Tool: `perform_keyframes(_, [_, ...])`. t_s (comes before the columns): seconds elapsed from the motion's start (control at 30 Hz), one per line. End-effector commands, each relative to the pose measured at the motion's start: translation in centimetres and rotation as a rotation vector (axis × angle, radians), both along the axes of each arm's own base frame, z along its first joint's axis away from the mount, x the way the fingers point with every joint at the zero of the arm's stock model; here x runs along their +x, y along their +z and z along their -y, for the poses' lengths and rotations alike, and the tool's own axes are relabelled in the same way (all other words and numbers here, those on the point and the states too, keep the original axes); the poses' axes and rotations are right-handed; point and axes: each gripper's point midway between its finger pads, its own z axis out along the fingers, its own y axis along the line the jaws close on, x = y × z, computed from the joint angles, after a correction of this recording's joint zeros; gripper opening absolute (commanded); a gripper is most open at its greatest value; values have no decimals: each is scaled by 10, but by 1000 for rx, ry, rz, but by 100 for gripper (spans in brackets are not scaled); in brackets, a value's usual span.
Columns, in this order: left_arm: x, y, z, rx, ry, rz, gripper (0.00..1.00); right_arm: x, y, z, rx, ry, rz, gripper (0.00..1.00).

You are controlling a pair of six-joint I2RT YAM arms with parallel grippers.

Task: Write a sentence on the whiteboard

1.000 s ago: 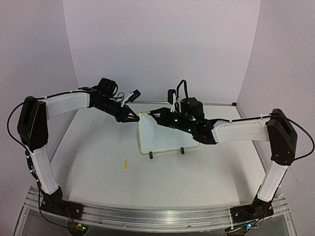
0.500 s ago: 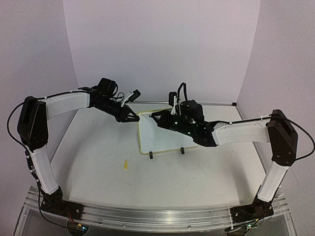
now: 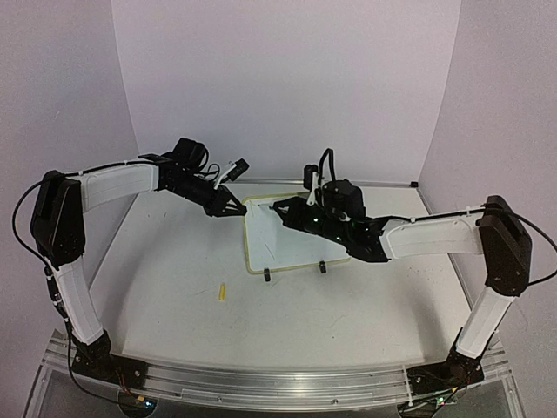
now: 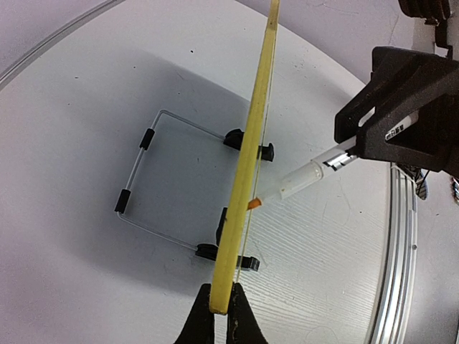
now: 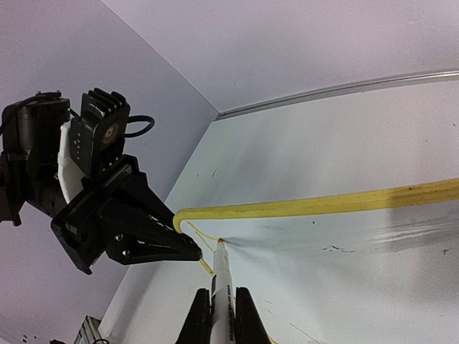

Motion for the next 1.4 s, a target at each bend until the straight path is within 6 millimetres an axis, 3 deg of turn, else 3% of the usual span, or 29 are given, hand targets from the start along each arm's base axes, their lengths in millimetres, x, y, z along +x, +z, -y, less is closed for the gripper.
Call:
perform_keyframes(0.0, [4,11,-5,40,21,78,0,3,-5,-6,5,18,-17,0])
perform_keyframes(0.43, [3,13,-5,39,21,84,0,7,-1,-12,14,19,-13,0])
perform_keyframes(0.87, [2,15,-5,37,22,90,0,4,-4,18,-15,-83,-8,0])
perform_keyframes(1.37, [2,16,-6,37,22,90,0,0,-26,-6,-37,7,-63,0])
